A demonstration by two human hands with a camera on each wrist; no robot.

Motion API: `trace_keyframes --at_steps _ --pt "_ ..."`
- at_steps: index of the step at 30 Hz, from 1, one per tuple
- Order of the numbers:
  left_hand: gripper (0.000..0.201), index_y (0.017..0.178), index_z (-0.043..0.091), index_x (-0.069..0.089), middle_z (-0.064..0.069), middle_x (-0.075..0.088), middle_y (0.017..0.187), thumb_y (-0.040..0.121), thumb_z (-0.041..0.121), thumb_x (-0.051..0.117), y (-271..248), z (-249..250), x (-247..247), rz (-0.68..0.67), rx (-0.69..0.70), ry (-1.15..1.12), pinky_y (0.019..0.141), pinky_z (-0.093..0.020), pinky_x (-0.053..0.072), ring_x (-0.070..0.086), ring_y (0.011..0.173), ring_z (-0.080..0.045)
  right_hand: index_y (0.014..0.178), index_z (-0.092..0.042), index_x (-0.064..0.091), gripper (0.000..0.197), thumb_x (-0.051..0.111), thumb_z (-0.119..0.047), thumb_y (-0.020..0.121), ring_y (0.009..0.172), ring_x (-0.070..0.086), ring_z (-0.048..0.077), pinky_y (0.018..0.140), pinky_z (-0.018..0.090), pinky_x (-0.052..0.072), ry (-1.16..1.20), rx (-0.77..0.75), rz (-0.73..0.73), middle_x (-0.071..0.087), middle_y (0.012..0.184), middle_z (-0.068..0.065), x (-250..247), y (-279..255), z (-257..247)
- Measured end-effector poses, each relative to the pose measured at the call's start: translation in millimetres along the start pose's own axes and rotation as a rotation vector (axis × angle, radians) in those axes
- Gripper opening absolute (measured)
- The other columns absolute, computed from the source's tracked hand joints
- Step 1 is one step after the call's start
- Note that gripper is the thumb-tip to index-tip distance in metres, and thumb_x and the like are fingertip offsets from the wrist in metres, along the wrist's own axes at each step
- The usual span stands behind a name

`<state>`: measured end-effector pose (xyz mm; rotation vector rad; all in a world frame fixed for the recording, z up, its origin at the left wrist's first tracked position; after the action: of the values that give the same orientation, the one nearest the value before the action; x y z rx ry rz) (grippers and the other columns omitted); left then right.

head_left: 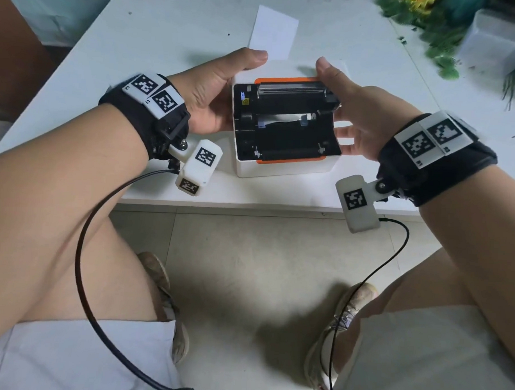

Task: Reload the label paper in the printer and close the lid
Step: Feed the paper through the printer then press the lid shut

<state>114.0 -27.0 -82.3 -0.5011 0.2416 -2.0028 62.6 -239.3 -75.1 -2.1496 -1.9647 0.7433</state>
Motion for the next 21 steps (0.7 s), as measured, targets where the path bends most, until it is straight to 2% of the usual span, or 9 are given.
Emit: trace_keyframes --at_steps 3,6,8,11,12,14,16,18,21 --pt "0.038 0.127 0.018 0.069 -0.009 0.077 0.121 0.099 0.043 0.068 -0.6 1.4 0.7 -0.003 0.016 0.030 0.110 -0.054 0.054 0.074 0.111 -0.026 0.127 -0.031 0.075 0.090 0.074 -0.092 0.060 0.118 0.075 0.022 0.105 0.048 0.057 -0.002 -0.002 -0.031 0.084 0.118 -0.007 4.1 3.3 -1.2" --pt "0.032 0.118 0.018 0.075 -0.008 0.079 0.116 0.101 0.043 0.065 -0.9 2.5 1.9 0.002 0.036 0.055 0.106 -0.053 0.057 0.076 0.108 -0.025 0.130 -0.032 0.074 0.111 0.077 -0.099 0.041 0.120 0.074 0.022 0.101 0.047 0.060 -0.018 -0.014 -0.011 0.081 0.125 -0.008 2.1 8.8 0.1" --pt "0.030 0.109 0.019 0.079 -0.007 0.080 0.114 0.102 0.043 0.062 -0.9 3.0 2.8 -0.004 0.045 0.056 0.105 -0.052 0.059 0.077 0.105 -0.025 0.127 -0.030 0.076 0.110 0.074 -0.100 0.042 0.117 0.076 0.021 0.098 0.045 0.062 -0.013 -0.022 -0.007 0.083 0.121 -0.007 2.6 11.1 1.2" --pt "0.046 0.132 0.013 0.072 -0.015 0.073 0.137 0.101 0.045 0.064 0.6 1.0 2.6 -0.026 0.040 0.035 0.107 -0.053 0.057 0.073 0.119 -0.030 0.128 -0.026 0.075 0.125 0.065 -0.110 0.036 0.119 0.075 0.027 0.099 0.050 0.061 -0.052 -0.003 0.032 0.080 0.127 0.001 -1.9 15.4 6.6" --pt "0.052 0.139 0.011 0.068 -0.016 0.070 0.141 0.100 0.046 0.064 1.3 0.2 2.4 -0.031 0.038 0.024 0.106 -0.053 0.057 0.072 0.122 -0.031 0.134 -0.024 0.072 0.128 0.064 -0.110 0.039 0.121 0.074 0.030 0.100 0.052 0.061 -0.045 -0.007 0.046 0.077 0.133 0.005 -3.7 17.2 7.5" --pt "0.047 0.135 0.012 0.069 -0.014 0.075 0.131 0.103 0.045 0.060 1.0 0.2 4.6 -0.050 0.045 0.025 0.102 -0.050 0.060 0.074 0.116 -0.029 0.144 -0.021 0.065 0.117 0.068 -0.099 0.056 0.125 0.073 0.031 0.102 0.051 0.062 -0.009 -0.017 0.029 0.074 0.138 0.007 -1.3 17.9 7.6" --pt "0.038 0.122 0.014 0.073 -0.010 0.079 0.118 0.105 0.044 0.056 2.0 1.0 5.8 -0.062 0.058 0.028 0.098 -0.048 0.061 0.076 0.108 -0.027 0.132 -0.023 0.071 0.082 0.068 -0.085 0.079 0.126 0.073 0.027 0.106 0.047 0.059 0.030 -0.026 -0.076 0.079 0.126 -0.001 11.3 11.8 2.8" --pt "0.037 0.118 0.014 0.076 -0.012 0.078 0.119 0.104 0.044 0.058 2.6 1.4 4.4 -0.062 0.067 0.024 0.104 -0.051 0.058 0.075 0.110 -0.029 0.121 -0.023 0.073 0.055 0.064 -0.071 0.094 0.128 0.073 0.030 0.109 0.049 0.056 0.114 -0.032 -0.177 0.081 0.125 -0.001 19.3 9.6 -1.9" --pt "0.041 0.126 0.014 0.073 -0.019 0.069 0.141 0.103 0.045 0.061 4.2 0.7 2.6 -0.073 0.063 0.015 0.111 -0.057 0.053 0.068 0.127 -0.038 0.147 -0.013 0.060 0.069 0.064 -0.062 0.098 0.131 0.071 0.040 0.114 0.057 0.052 0.342 -0.017 -0.310 0.073 0.144 0.015 25.5 9.9 -5.9"
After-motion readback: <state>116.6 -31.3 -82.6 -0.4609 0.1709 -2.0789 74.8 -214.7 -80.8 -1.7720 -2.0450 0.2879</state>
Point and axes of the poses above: each hand's wrist, its own y-axis towards the middle knuckle, its own x-axis out of the palm, z = x × y, the point moved 9 cm from there along y, towards the middle knuckle
